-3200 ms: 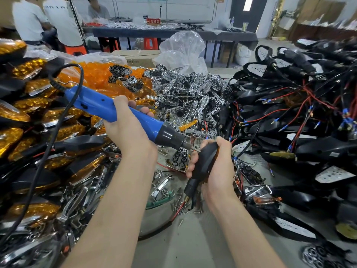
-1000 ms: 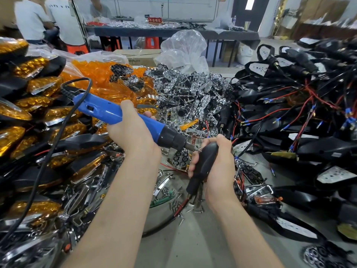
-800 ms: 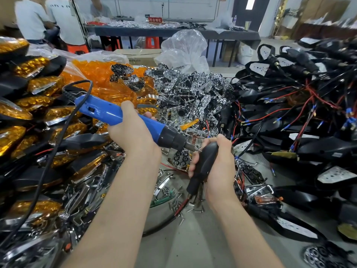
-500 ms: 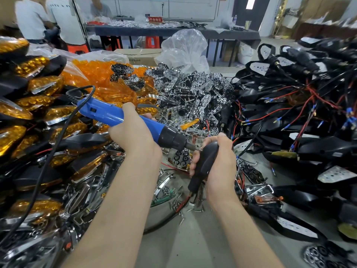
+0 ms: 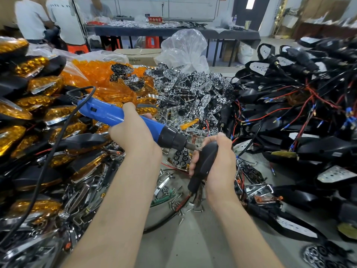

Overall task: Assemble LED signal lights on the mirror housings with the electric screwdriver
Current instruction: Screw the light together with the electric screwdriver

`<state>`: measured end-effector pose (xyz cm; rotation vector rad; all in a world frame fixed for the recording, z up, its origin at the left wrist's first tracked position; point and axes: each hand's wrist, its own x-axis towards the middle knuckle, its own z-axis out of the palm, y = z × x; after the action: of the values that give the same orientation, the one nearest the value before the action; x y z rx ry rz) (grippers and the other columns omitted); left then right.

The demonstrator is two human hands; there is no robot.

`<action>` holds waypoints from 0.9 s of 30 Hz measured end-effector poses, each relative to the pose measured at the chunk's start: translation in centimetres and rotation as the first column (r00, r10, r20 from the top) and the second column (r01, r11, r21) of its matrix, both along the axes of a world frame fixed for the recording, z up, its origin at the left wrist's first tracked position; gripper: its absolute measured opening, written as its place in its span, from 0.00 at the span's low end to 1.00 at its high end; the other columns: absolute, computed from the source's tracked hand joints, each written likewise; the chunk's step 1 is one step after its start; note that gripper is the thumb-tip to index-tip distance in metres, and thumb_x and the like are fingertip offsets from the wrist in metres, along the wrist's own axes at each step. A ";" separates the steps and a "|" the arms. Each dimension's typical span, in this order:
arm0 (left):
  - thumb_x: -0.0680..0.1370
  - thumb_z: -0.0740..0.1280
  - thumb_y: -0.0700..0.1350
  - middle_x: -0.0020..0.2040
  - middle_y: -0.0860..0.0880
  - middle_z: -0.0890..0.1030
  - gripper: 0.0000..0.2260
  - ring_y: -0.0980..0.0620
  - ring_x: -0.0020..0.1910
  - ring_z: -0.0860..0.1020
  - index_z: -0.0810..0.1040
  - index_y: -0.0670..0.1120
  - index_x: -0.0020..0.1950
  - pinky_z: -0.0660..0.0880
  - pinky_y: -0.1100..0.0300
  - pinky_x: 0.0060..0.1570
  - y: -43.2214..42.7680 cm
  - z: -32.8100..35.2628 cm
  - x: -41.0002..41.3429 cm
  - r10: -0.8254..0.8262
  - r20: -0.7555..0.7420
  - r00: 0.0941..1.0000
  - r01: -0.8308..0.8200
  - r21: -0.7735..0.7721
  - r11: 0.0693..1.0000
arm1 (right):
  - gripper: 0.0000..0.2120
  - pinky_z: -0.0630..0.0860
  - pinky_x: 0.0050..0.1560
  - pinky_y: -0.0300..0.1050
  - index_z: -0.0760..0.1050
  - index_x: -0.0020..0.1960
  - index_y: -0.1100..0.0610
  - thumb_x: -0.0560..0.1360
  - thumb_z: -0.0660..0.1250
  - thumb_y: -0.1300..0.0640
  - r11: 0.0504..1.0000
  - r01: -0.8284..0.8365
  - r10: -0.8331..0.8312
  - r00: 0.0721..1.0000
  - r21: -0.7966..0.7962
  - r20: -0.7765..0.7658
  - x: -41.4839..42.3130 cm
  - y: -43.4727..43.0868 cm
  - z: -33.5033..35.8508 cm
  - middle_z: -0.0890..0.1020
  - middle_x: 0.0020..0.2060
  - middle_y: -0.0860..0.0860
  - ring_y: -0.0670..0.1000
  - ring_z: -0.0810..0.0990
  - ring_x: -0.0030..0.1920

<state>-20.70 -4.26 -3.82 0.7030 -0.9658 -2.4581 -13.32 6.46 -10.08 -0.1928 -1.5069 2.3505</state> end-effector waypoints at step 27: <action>0.76 0.69 0.40 0.28 0.53 0.78 0.08 0.53 0.28 0.80 0.73 0.43 0.53 0.78 0.59 0.33 0.4 0.0 0.1 -0.038 -0.125 0.991 0.041 0.020 0.999 | 0.19 0.72 0.26 0.43 0.75 0.34 0.53 0.76 0.59 0.41 0.996 -0.017 0.017 1.000 -0.084 0.002 -0.3 0.3 -0.4 0.75 0.27 0.55 0.53 0.72 0.25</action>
<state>-20.65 -3.87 -3.83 0.5355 -0.9135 -2.5173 -13.67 6.74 -10.47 -0.2044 -1.4179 2.4298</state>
